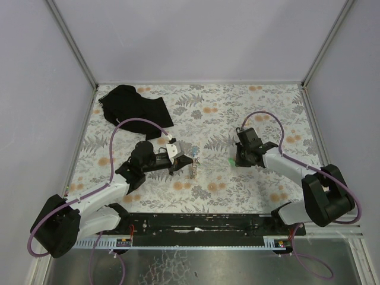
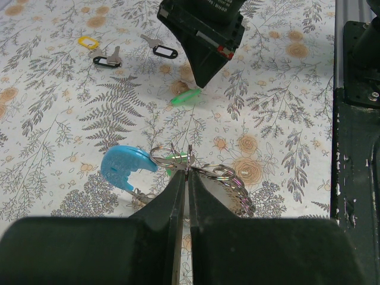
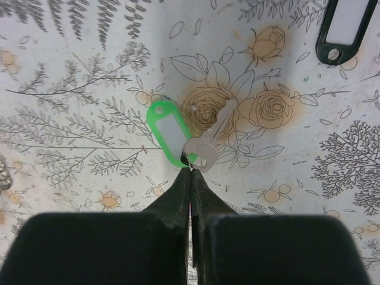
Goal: Put the keys on the keyring
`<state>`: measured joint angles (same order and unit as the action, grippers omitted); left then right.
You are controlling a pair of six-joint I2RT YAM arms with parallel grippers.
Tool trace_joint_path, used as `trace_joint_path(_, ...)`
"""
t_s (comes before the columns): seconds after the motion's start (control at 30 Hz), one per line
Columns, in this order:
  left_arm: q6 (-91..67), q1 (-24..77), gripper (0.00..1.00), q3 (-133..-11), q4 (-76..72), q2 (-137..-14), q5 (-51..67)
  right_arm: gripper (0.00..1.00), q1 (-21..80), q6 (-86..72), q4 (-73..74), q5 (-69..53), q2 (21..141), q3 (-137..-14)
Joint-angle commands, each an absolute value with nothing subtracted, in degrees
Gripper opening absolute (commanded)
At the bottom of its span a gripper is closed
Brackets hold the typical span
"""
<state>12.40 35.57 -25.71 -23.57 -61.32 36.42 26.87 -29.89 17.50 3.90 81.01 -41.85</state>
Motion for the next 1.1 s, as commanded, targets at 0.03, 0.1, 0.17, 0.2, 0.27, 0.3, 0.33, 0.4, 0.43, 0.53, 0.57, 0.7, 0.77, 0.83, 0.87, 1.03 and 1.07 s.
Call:
trace_joint_path(0.03,12.02,35.60,0.00,-26.54,-27.20,-60.78,36.42,0.00,27.55,-25.91,16.66,2.59,77.07,-42.94)
trace_joint_path(0.1,11.99,35.59,0.00,-26.57,-27.08,-60.82,36.41,0.00,27.58,-24.14,15.30,1.22,76.92,-42.52)
trace_joint_path(0.17,12.10,35.62,0.00,-26.61,-27.06,-60.69,36.25,0.00,27.83,-22.06,14.16,-0.35,76.72,-42.32)
trace_joint_path(0.2,12.07,35.60,0.00,-26.48,-27.07,-60.57,36.17,0.00,28.32,-20.81,13.45,-1.27,76.30,-42.24)
trace_joint_path(0.27,12.11,35.62,0.00,-26.39,-27.27,-60.62,35.97,0.00,29.71,-16.93,12.51,-2.22,75.18,-42.17)
trace_joint_path(0.3,12.06,35.60,0.00,-26.39,-27.36,-60.60,35.98,0.00,30.67,-15.32,12.07,-1.99,74.50,-42.23)
trace_joint_path(0.33,12.02,35.60,0.00,-26.33,-27.46,-60.72,35.94,0.00,31.65,-13.28,11.58,-1.80,73.43,-42.12)
trace_joint_path(0.4,11.79,35.60,0.00,-26.22,-27.81,-60.69,35.86,0.00,33.61,-10.03,12.17,-1.19,72.71,-42.36)
trace_joint_path(0.43,11.79,35.60,0.00,-26.22,-27.81,-60.67,35.74,0.00,34.30,-9.14,13.69,-0.54,73.00,-43.25)
trace_joint_path(0.53,11.73,35.59,0.00,-26.06,-27.82,-60.47,35.23,0.00,37.54,-6.88,18.41,4.60,74.54,-46.50)
trace_joint_path(0.57,11.77,35.64,0.00,-25.99,-27.86,-60.32,35.02,0.00,38.64,-5.85,18.81,5.02,74.69,-47.02)
trace_joint_path(0.7,11.65,35.60,0.00,-25.81,-28.05,-60.00,34.68,0.00,39.73,-4.18,12.73,2.26,72.17,-43.35)
trace_joint_path(0.77,11.61,35.60,0.00,-25.72,-28.17,-59.90,34.47,0.00,39.73,-3.94,6.38,0.35,69.80,-39.73)
trace_joint_path(0.83,11.57,35.63,0.00,-25.62,-28.37,-59.73,34.34,0.00,39.73,-3.26,0.29,-4.01,68.14,-36.58)
trace_joint_path(0.87,11.59,35.60,0.00,-25.53,-28.39,-59.63,34.30,0.00,39.77,-3.02,-2.84,-6.18,67.58,-35.07)
trace_joint_path(1.03,11.44,35.64,0.00,-25.31,-28.70,-59.59,34.26,0.00,39.73,-2.03,-17.91,-11.77,66.21,-28.18)
trace_joint_path(1.07,11.53,35.60,0.00,-25.31,-28.67,-59.52,34.26,0.00,39.73,-1.53,-20.89,-12.52,66.12,-26.85)
